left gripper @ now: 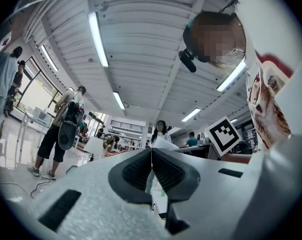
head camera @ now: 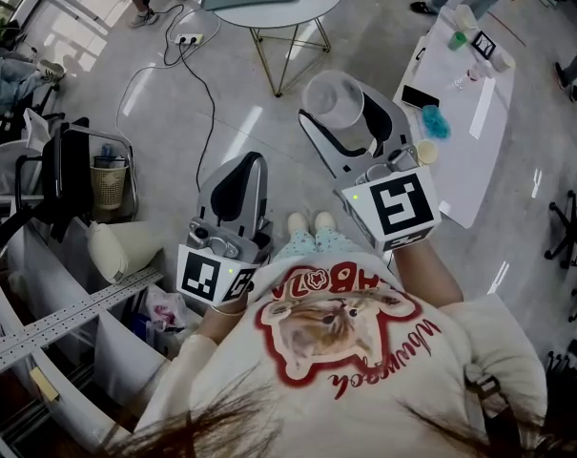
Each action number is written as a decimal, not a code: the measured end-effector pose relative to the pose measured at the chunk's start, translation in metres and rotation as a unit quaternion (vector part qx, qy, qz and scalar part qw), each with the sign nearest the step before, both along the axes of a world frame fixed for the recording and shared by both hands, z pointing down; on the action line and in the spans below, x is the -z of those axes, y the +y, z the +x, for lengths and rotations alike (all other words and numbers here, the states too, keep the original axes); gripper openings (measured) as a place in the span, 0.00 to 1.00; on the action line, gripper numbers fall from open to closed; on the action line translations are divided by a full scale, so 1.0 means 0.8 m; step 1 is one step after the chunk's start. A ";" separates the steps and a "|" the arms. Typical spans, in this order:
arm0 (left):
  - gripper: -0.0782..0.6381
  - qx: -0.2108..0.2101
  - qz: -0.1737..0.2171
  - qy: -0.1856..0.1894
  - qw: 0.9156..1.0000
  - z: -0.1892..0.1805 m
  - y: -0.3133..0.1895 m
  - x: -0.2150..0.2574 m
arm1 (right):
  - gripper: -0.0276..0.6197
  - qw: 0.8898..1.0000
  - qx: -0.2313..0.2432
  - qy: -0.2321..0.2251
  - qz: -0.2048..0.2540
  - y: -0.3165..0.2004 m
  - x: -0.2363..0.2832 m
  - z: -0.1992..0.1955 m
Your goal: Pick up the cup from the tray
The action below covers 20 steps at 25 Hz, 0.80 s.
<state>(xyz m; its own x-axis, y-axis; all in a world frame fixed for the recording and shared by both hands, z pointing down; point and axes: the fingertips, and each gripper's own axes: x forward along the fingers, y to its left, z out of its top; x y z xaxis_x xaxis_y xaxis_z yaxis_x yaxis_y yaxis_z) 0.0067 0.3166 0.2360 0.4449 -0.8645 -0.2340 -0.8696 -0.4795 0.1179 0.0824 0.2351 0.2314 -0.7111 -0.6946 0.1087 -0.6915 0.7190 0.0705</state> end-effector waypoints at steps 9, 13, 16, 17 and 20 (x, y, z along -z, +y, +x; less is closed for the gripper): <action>0.13 -0.005 0.002 -0.002 1.000 0.003 -0.011 0.002 | 0.48 1.000 -0.002 0.002 0.000 -0.009 0.000 0.002; 0.13 -0.006 0.002 -0.003 1.000 0.004 -0.017 0.002 | 0.48 1.000 -0.003 0.003 0.000 -0.014 0.000 0.004; 0.13 -0.006 0.001 -0.003 1.000 0.003 -0.020 0.001 | 0.48 1.000 -0.003 0.004 0.001 -0.018 -0.001 0.002; 0.13 -0.007 0.001 -0.003 1.000 0.003 -0.021 0.001 | 0.48 1.000 -0.003 0.004 0.002 -0.019 0.000 0.001; 0.13 -0.009 0.002 -0.004 1.000 0.001 -0.023 0.000 | 0.48 1.000 -0.002 0.004 0.003 -0.020 0.001 -0.003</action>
<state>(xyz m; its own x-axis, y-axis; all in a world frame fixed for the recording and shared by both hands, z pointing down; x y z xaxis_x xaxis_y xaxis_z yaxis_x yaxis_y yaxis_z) 0.0077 0.2983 0.2360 0.4613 -0.8560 -0.2335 -0.8621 -0.4947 0.1102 0.0804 0.2191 0.2309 -0.7075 -0.6980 0.1106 -0.6936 0.7158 0.0807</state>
